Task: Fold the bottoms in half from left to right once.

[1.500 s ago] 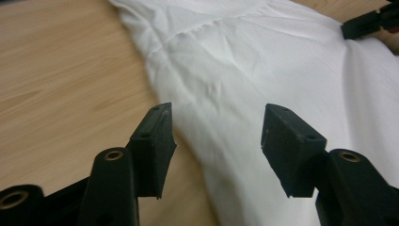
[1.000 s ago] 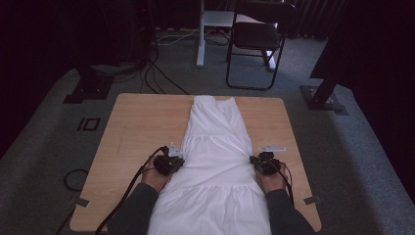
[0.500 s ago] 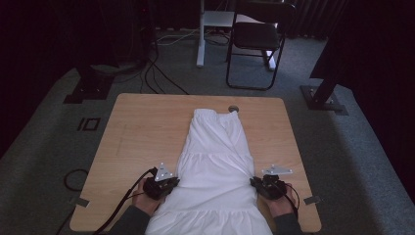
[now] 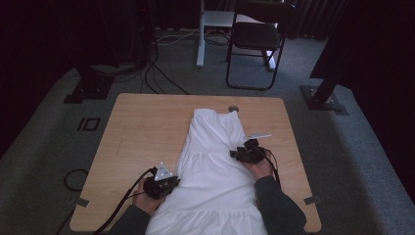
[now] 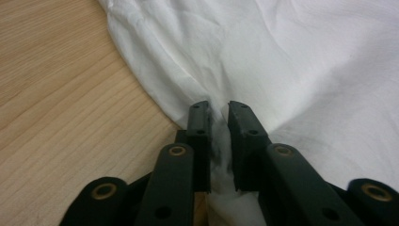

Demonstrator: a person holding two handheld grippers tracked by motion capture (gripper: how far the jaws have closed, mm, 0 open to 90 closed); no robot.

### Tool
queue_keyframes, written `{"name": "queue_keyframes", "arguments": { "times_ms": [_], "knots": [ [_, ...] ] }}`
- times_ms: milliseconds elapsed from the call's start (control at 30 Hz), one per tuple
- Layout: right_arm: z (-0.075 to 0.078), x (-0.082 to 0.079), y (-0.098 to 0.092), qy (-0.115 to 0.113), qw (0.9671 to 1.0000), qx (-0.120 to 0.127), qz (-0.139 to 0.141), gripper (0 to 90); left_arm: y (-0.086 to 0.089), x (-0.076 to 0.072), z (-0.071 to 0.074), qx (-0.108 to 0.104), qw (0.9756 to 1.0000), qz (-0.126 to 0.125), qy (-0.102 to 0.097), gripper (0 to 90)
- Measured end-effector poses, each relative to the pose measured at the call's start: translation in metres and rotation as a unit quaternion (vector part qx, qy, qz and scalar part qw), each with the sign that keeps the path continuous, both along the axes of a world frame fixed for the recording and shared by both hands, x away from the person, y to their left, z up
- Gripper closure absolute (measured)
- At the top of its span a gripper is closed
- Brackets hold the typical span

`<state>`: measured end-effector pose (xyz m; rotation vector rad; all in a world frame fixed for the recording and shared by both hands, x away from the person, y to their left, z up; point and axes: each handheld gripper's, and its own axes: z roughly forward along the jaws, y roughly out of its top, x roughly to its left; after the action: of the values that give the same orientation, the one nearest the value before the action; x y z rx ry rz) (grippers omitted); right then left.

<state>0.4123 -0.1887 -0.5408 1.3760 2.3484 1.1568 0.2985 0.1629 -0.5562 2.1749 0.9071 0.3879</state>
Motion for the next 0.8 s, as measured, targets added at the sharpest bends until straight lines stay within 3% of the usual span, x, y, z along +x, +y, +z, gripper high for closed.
{"name": "queue_keyframes", "arguments": {
  "times_ms": [33,67,100,133,200,267,333,367,467,533,600,700,800],
  "knots": [
    [-0.003,0.002,0.003,0.008,0.9999,-0.006,0.005,61.5,0.000,0.000,0.000,-0.001,1.0000,0.000,0.000,75.9],
    [-0.005,0.003,0.006,0.014,0.9997,-0.016,0.010,72.0,-0.001,0.000,0.000,-0.004,1.0000,-0.002,0.002,70.7],
    [-0.003,0.001,0.007,0.006,0.9996,-0.026,0.004,82.3,-0.001,-0.001,-0.001,-0.006,1.0000,-0.005,0.002,65.8],
    [0.001,-0.002,0.005,-0.007,0.9996,-0.028,-0.002,86.5,-0.002,-0.002,-0.001,-0.006,1.0000,-0.006,0.002,63.1],
    [0.016,-0.012,0.000,-0.055,0.9982,-0.017,-0.016,87.5,-0.003,-0.002,-0.001,-0.006,1.0000,-0.008,0.000,59.8],
    [0.035,-0.027,-0.009,-0.121,0.9921,-0.001,-0.034,87.7,-0.003,-0.002,-0.002,-0.009,0.9999,-0.007,0.002,57.6],
    [0.047,-0.039,-0.018,-0.157,0.9857,-0.005,-0.061,87.7,-0.004,-0.002,-0.002,-0.010,0.9999,-0.008,0.001,56.1],
    [0.047,-0.042,-0.023,-0.162,0.9841,-0.014,-0.073,87.6,-0.005,-0.002,-0.002,-0.010,0.9999,-0.011,0.002,55.7],
    [0.022,-0.039,-0.035,-0.127,0.9854,-0.056,-0.099,87.3,-0.006,-0.003,-0.003,-0.018,0.9997,-0.014,0.005,54.8],
    [0.000,-0.035,-0.039,-0.084,0.9898,-0.054,-0.101,87.1,-0.006,-0.002,-0.002,-0.020,0.9996,-0.017,0.008,54.3],
    [-0.016,-0.031,-0.039,-0.057,0.9921,-0.057,-0.097,86.8,-0.004,0.001,0.001,-0.024,0.9994,-0.015,0.019,52.1],
    [-0.018,-0.028,-0.038,-0.053,0.9924,-0.060,-0.094,86.7,0.001,0.008,0.016,-0.036,0.9994,-0.002,-0.001,50.9],
    [-0.017,-0.026,-0.039,-0.043,0.9934,-0.056,-0.090,86.6,0.001,0.026,0.039,-0.052,0.9982,0.012,-0.027,50.3]
  ]
}}
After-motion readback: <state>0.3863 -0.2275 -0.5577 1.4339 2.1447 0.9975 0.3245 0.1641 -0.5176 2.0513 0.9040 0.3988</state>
